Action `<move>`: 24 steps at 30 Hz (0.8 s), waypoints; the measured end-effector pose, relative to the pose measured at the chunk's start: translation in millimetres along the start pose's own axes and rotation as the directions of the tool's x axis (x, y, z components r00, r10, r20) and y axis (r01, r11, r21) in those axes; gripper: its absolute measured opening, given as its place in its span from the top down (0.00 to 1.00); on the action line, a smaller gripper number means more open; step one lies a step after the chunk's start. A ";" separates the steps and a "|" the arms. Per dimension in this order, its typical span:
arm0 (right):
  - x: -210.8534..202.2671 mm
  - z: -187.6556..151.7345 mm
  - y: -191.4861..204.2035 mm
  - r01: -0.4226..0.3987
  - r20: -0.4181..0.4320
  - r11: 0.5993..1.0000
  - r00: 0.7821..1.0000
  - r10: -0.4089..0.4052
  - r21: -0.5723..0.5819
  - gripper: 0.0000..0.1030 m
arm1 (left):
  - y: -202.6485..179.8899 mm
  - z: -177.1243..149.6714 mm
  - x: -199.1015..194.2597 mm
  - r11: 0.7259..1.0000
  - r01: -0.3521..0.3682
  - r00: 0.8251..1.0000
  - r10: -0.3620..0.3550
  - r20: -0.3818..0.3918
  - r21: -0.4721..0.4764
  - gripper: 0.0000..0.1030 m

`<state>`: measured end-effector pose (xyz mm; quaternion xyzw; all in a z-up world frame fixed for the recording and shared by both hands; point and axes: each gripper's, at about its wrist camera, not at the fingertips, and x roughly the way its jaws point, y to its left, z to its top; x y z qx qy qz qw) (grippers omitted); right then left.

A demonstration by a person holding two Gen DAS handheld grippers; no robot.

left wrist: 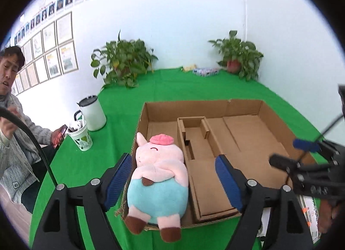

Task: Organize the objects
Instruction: 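Lower the insert tray into the box beside the pig and release, then move the left gripper toward the white hair dryer handle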

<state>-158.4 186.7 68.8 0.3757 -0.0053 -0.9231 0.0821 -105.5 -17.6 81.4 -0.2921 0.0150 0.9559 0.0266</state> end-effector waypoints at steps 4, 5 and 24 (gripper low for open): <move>-41.8 -44.2 -2.8 0.015 0.008 1.000 1.000 -0.016 0.015 0.15 | -17.4 -14.3 -19.1 1.000 0.021 0.999 -0.022 0.029 0.017 0.23; -49.6 -53.0 -5.4 0.016 0.003 1.000 1.000 -0.017 0.019 0.15 | -21.3 -18.0 -22.4 0.999 0.026 0.999 -0.027 0.028 0.018 0.23; -104.3 -124.2 -1.1 0.149 0.033 0.989 0.988 -0.149 0.021 0.66 | -43.3 -64.5 -45.1 0.997 0.069 0.996 -0.070 -0.054 -0.018 0.99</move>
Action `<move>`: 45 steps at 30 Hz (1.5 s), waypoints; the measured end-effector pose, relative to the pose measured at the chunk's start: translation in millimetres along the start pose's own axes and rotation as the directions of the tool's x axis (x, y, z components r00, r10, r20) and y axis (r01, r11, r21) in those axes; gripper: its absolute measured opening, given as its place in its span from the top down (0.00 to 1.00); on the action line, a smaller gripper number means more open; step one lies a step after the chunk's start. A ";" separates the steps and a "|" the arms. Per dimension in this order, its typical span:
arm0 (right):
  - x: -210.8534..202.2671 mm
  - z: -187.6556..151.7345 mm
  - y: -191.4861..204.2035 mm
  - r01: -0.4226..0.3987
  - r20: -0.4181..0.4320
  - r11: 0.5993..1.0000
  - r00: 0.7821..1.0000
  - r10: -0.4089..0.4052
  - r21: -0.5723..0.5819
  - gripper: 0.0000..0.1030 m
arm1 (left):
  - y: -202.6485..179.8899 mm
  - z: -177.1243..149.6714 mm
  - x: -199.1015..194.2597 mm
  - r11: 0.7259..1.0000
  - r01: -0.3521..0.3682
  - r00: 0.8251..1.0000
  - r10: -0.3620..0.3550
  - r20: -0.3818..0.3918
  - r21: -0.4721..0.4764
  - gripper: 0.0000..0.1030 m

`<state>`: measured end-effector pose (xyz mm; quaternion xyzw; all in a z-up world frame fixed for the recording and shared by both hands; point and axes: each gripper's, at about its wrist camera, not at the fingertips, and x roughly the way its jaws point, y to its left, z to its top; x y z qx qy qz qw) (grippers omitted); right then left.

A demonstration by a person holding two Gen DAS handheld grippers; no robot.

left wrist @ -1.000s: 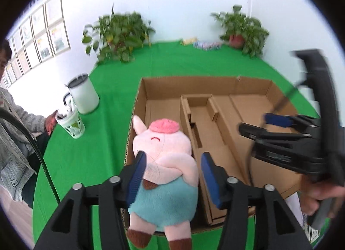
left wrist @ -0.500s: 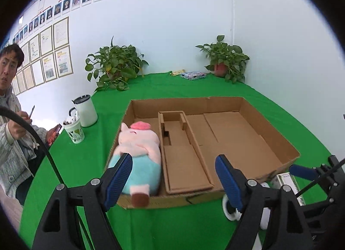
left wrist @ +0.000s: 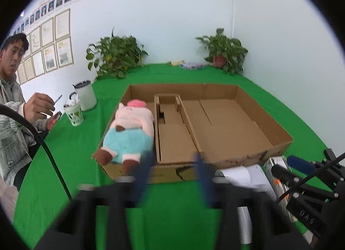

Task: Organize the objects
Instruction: 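Move the left gripper toward the white hair dryer handle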

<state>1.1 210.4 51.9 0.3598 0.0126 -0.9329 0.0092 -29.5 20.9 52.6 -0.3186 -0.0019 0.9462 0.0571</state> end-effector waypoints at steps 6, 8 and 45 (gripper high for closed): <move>-6.9 -5.8 -9.0 -0.017 0.014 0.999 1.000 0.017 0.032 0.07 | -2.0 -7.0 0.7 1.000 -0.008 1.000 0.008 -0.012 -0.020 0.45; -9.3 -8.2 -10.1 -0.016 0.024 0.999 1.000 0.015 0.033 0.07 | 2.1 -7.0 -1.9 0.999 -0.015 1.000 0.016 0.014 -0.049 0.17; -8.0 -37.0 28.9 -0.402 -0.097 0.913 0.913 0.396 -0.062 0.06 | 36.9 -2.0 -4.0 0.997 0.072 0.995 -0.074 -0.061 -0.026 0.18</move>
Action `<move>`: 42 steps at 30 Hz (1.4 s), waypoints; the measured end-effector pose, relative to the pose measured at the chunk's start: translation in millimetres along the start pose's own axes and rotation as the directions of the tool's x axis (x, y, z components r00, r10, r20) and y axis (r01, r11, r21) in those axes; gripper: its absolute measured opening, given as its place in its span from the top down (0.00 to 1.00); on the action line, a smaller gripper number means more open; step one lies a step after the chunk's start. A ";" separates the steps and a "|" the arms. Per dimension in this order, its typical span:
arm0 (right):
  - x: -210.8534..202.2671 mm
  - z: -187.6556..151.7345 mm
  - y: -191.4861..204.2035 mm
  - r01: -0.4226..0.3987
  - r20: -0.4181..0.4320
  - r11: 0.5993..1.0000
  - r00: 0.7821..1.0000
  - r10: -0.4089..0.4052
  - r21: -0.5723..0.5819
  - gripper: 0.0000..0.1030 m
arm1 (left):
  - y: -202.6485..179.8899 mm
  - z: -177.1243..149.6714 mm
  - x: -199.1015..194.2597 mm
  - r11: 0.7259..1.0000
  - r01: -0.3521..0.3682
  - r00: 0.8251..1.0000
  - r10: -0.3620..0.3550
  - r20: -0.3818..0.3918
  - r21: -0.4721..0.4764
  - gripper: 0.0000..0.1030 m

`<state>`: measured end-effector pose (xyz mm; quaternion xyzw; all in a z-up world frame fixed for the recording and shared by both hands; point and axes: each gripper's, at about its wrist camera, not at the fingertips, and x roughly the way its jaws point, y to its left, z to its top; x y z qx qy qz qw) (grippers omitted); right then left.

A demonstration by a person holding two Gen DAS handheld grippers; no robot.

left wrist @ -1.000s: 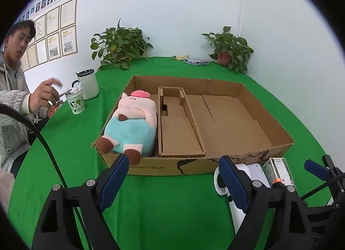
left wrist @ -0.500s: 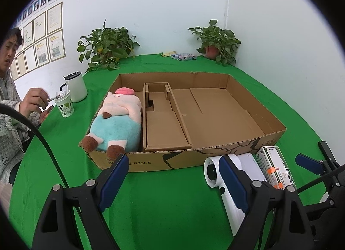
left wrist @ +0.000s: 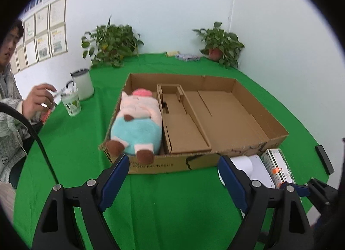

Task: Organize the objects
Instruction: 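Move the left gripper toward the white hair dryer handle, then close the left gripper on the hair dryer handle and lift it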

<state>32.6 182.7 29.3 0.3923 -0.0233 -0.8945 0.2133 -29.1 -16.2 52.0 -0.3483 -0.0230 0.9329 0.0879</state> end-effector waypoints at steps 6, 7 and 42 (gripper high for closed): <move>49.2 -17.0 -26.6 0.197 -0.121 0.980 0.974 -0.192 0.034 0.17 | -16.1 -25.4 39.4 0.987 0.157 0.978 -0.158 -0.133 -0.024 0.19; 50.3 -19.4 -30.9 0.225 -0.127 0.974 0.968 -0.218 0.039 0.18 | -18.4 -29.0 45.7 0.982 0.185 0.970 -0.189 -0.155 -0.042 0.19; 73.5 -51.6 -20.3 0.195 -0.235 0.980 0.955 -0.180 0.046 0.76 | -44.0 -64.9 90.5 0.852 0.466 0.776 -0.523 -0.353 -0.238 0.44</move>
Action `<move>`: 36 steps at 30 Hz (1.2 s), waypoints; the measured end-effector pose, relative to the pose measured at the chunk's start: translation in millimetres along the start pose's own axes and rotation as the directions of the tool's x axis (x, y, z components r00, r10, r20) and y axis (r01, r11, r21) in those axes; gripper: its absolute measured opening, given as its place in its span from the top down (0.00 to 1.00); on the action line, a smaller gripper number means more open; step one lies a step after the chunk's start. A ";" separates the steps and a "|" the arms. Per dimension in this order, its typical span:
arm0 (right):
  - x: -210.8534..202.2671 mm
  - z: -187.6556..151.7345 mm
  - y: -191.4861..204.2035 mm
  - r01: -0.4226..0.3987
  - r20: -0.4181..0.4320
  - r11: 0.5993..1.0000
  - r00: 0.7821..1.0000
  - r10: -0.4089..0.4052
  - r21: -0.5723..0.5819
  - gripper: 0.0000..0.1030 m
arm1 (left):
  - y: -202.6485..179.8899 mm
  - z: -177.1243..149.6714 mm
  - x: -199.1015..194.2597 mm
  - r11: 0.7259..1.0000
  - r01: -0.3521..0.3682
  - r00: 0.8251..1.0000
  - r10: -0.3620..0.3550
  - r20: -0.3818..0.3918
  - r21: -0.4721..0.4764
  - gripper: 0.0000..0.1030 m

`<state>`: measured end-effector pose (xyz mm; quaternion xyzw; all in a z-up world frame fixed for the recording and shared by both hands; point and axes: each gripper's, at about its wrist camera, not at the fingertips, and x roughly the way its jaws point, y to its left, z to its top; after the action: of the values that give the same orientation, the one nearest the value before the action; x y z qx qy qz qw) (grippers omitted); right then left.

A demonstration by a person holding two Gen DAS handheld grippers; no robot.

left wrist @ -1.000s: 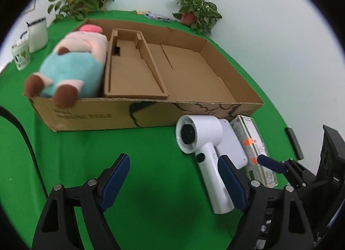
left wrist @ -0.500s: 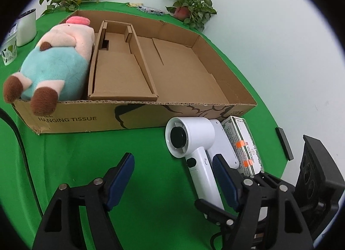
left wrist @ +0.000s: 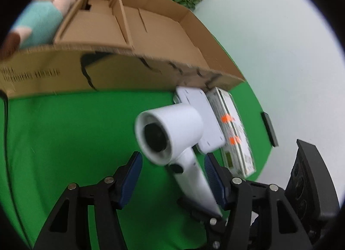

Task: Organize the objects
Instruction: 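Close the left gripper on the hair dryer handle and lift it, then carry the hair dryer with the left gripper over the large box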

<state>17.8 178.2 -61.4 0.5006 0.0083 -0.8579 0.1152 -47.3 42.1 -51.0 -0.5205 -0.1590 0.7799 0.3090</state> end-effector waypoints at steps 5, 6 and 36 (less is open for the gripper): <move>-17.5 -22.1 10.6 -0.035 0.008 0.999 0.999 0.035 -0.008 0.65 | -5.6 -22.2 12.2 0.998 0.048 0.997 -0.050 -0.058 -0.040 0.43; -18.6 -20.9 11.5 -0.034 0.023 0.999 0.999 0.035 -0.013 0.62 | -3.7 -22.7 11.9 0.996 0.060 0.997 -0.063 -0.050 -0.060 0.43; -79.7 18.7 48.1 0.118 0.214 0.992 0.971 -0.104 -0.055 0.72 | -43.0 -4.5 -39.5 0.998 0.054 0.998 -0.053 0.042 -0.015 0.69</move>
<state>49.3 144.1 21.4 0.4015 0.0526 -0.9105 0.0841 -19.1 48.8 -0.1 -0.5021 -0.1855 0.7808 0.3224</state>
